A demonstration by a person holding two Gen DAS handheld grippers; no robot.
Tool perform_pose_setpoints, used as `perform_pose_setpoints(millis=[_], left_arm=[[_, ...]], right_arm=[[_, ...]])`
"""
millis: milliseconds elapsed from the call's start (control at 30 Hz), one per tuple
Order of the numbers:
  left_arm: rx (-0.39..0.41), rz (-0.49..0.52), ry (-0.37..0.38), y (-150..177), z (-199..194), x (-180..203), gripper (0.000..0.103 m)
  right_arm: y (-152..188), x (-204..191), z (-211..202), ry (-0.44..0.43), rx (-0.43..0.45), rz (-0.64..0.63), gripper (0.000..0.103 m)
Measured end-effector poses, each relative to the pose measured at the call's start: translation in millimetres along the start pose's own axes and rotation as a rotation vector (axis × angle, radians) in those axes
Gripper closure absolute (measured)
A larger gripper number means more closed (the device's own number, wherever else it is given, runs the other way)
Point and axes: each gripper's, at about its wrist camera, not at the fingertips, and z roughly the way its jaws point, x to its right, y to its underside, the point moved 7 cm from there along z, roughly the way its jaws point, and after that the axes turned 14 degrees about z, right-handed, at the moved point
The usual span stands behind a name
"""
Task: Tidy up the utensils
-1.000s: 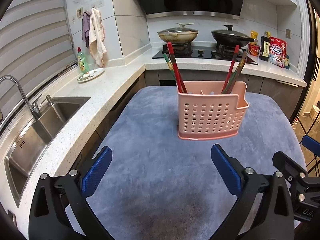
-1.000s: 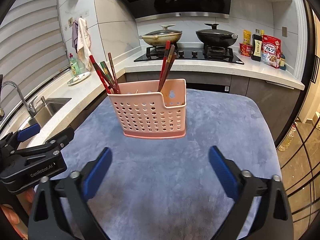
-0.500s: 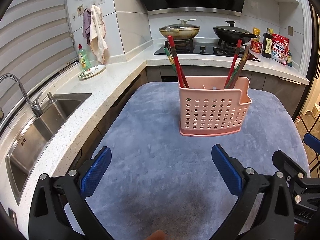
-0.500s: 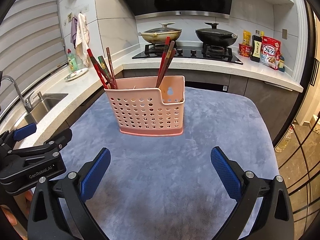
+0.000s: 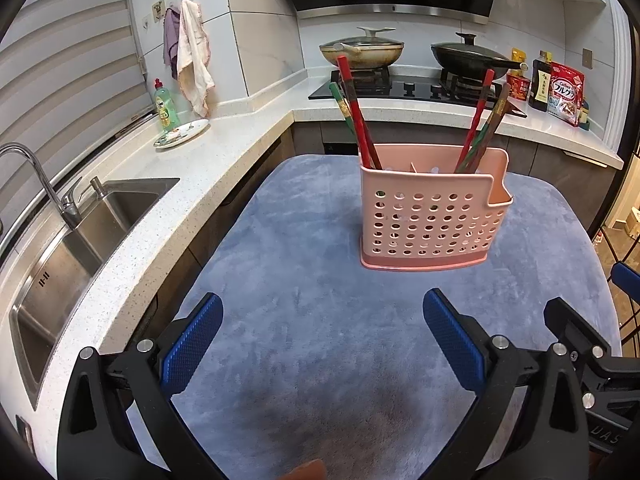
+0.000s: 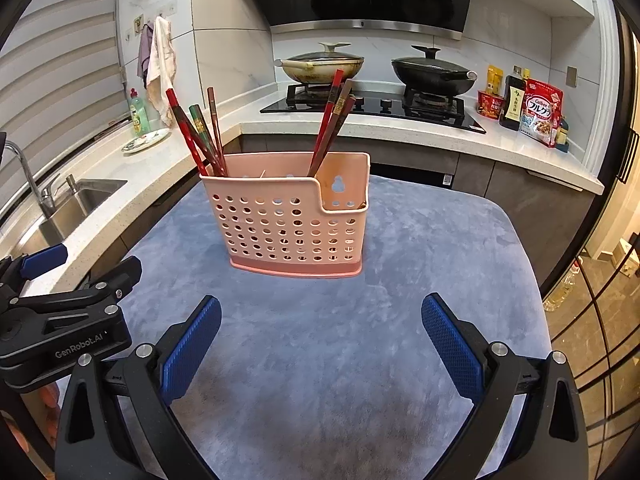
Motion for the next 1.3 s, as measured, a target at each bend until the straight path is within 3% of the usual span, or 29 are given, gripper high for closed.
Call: perform_pose_setpoints(millis=[1300], left_arm=[[-0.021, -0.002, -0.011, -15, 18, 2, 0.007]], right_arm=[[-12, 1, 23, 0.010, -0.029, 0.010, 0.006]])
